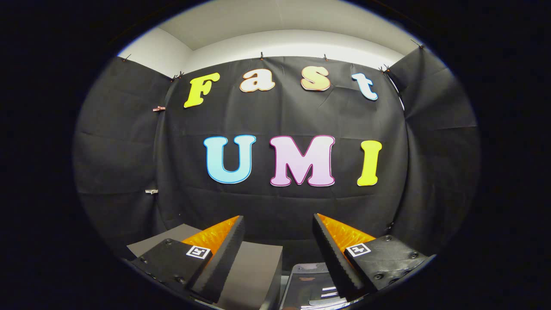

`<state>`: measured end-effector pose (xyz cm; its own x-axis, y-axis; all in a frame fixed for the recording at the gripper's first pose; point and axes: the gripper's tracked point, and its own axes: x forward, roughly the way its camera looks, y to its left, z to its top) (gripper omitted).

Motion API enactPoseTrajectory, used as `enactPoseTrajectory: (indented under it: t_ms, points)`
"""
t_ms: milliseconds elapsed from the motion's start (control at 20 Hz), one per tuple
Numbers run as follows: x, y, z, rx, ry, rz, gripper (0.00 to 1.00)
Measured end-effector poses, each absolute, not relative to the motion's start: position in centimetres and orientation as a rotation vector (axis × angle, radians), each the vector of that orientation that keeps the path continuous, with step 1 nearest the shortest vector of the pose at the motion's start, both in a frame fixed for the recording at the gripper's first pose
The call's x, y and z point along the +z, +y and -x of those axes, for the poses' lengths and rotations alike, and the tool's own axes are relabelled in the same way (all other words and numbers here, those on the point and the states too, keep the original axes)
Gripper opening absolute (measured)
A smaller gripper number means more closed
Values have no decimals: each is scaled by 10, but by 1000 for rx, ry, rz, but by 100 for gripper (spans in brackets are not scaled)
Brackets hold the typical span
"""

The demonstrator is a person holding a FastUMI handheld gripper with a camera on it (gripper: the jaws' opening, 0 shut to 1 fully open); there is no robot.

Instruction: Put the clothes into the washing machine and then close the washing machine lid.

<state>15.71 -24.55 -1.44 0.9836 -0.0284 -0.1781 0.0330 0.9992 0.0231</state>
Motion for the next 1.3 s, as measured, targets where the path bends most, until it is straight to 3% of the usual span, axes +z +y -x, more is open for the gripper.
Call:
enactPoseTrajectory:
  t_ms: [1300]
  points:
    - [-19,-247,-159,-30,213,-56,99]
